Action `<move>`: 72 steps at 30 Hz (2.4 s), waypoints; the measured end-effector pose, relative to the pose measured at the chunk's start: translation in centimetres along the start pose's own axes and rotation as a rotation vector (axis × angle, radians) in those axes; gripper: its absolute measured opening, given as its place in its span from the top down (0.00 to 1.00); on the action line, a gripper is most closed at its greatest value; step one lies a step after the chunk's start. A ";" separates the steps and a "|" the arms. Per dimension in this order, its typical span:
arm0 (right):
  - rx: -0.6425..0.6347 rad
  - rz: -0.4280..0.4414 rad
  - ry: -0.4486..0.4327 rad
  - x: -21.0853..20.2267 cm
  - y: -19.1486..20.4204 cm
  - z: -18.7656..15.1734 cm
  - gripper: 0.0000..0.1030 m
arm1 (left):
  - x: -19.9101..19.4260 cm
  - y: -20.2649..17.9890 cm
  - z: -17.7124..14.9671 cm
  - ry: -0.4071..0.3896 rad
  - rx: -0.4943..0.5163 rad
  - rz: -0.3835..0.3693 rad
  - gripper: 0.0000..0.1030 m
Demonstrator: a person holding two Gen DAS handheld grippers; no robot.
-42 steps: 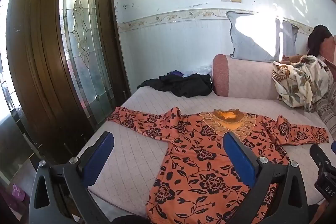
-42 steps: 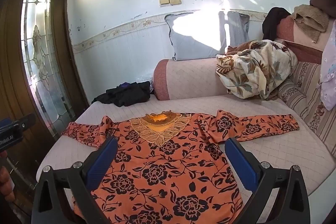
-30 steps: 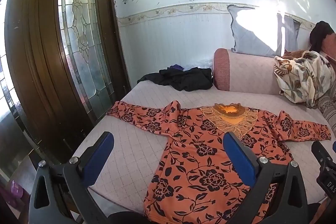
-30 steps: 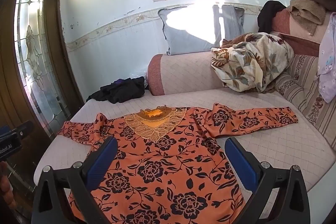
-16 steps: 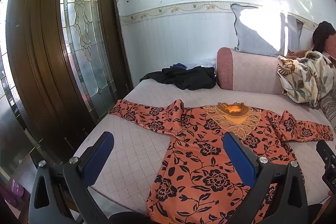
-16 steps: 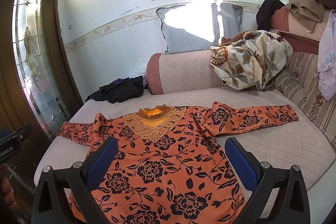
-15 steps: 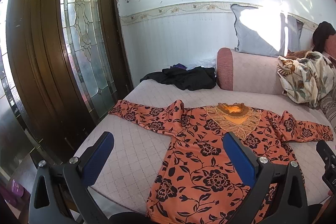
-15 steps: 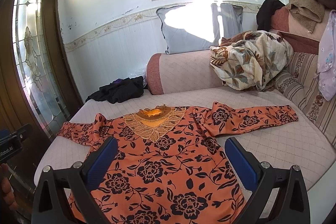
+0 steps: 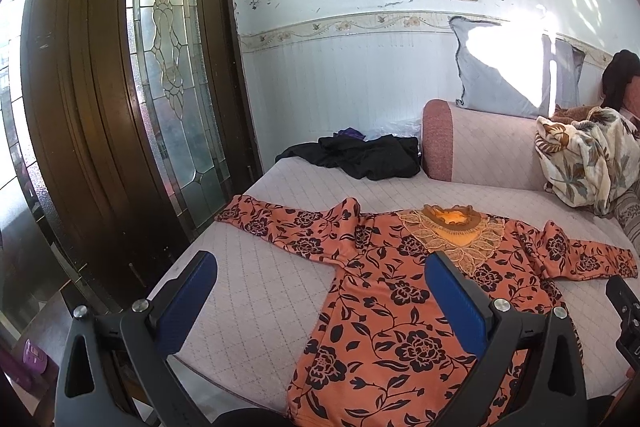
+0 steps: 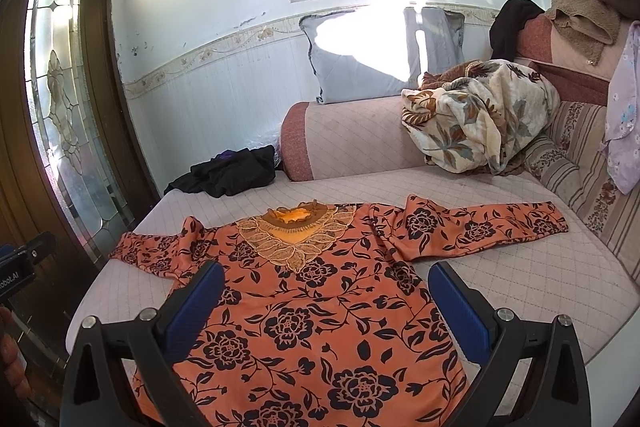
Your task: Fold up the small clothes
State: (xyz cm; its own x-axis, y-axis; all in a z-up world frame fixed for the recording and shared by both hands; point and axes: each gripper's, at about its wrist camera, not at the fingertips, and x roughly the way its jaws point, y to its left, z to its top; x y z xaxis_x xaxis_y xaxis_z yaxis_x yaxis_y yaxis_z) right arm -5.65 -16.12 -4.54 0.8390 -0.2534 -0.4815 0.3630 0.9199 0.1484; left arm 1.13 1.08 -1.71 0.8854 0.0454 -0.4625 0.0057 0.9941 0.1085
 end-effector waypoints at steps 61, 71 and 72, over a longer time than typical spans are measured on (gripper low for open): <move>0.005 -0.003 0.098 3.6 0.1 -1.9 0.00 | 3.8 -0.4 -1.4 0.082 0.011 0.002 0.00; 0.028 -0.012 0.133 6.5 -1.1 -1.4 0.00 | 7.1 -1.8 -1.3 0.114 0.035 0.008 0.00; 0.040 -0.012 0.141 7.1 -1.5 -1.3 0.00 | 7.8 -2.1 -1.3 0.120 0.043 0.010 0.00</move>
State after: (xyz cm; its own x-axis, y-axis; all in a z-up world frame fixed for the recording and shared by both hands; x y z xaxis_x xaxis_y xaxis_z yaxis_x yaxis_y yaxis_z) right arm -0.72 -18.90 -9.29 0.7703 -0.2169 -0.5997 0.3909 0.9036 0.1752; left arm 7.39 -0.58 -6.66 0.8238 0.0689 -0.5626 0.0195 0.9886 0.1496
